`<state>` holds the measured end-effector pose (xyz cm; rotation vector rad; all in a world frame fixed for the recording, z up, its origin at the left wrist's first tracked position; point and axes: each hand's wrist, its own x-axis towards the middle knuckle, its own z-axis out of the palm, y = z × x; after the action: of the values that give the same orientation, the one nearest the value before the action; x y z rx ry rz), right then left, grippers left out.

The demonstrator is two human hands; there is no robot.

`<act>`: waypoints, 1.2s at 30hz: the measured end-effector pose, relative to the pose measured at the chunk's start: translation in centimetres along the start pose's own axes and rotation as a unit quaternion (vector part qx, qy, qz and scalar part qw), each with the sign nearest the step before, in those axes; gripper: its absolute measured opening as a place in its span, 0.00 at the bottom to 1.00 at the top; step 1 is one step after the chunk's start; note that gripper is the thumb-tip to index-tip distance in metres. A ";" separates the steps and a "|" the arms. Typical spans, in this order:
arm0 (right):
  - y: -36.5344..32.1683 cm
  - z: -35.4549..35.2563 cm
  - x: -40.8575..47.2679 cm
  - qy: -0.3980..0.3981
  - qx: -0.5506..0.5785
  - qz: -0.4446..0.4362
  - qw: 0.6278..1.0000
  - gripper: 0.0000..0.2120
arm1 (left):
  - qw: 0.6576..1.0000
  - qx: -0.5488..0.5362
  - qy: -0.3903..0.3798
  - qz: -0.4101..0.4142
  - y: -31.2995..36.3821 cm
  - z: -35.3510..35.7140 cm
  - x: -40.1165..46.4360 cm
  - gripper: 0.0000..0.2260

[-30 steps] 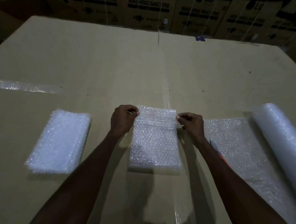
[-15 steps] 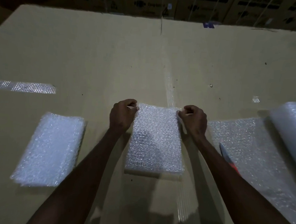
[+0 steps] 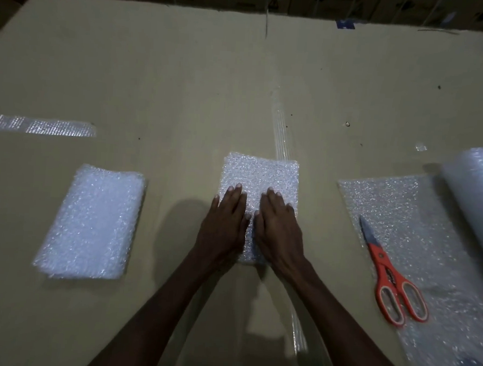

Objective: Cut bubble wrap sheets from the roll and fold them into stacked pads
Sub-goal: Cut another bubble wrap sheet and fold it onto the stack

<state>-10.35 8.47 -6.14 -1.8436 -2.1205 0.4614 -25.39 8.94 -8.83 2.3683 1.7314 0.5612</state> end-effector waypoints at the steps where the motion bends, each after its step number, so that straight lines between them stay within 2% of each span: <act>1: 0.2 0.3 -0.1 -0.004 -0.015 -0.007 1.000 0.27 | 1.000 0.007 -0.006 0.006 -0.2 0.0 0.0 0.25; 7: 1.4 0.8 -0.4 -0.031 -0.063 -0.035 0.997 0.34 | 0.999 0.029 -0.038 0.023 -0.9 -0.5 0.1 0.26; 13: 2.9 -0.2 -1.2 -0.061 -0.093 -0.039 0.993 0.36 | 0.995 0.077 -0.051 0.023 -2.5 -1.7 -0.7 0.29; 17: 2.7 -1.2 -1.1 -0.085 -0.072 -0.036 0.993 0.39 | 0.994 0.085 -0.063 0.018 -2.7 -1.8 -0.5 0.29; 20: 3.4 -2.9 -2.2 -0.048 0.004 -0.024 0.999 0.41 | 0.998 0.044 -0.042 0.006 -2.4 -2.8 -0.9 0.30; 23: 4.5 -4.4 -4.9 0.038 0.097 -0.044 0.994 0.34 | 0.997 0.002 0.064 0.042 -2.2 -3.5 -3.0 0.20; 24: 4.8 -4.6 -5.8 0.056 0.101 -0.059 0.992 0.29 | 0.993 -0.012 0.099 0.065 -2.1 -3.6 -3.8 0.18; 26: 5.2 -4.7 -7.4 0.071 0.082 -0.095 0.990 0.22 | 0.984 -0.041 0.124 0.118 -1.7 -3.9 -5.4 0.15; 30: 5.4 -4.5 -8.5 0.026 0.051 -0.144 0.988 0.17 | 0.986 -0.087 0.078 0.123 -0.9 -4.0 -7.3 0.18; 32: 5.3 -4.6 -8.4 -0.004 0.035 -0.133 0.990 0.16 | 0.987 -0.078 0.049 0.129 -1.1 -3.9 -7.5 0.20; 36: 5.0 -4.6 -7.8 -0.009 0.022 -0.111 0.994 0.09 | 0.990 -0.060 0.016 0.125 -0.5 -4.9 -7.4 0.16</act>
<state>-2.82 1.59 -4.14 -1.5627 -2.2738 0.4673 -29.68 1.69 -6.05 2.5174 1.3783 0.7206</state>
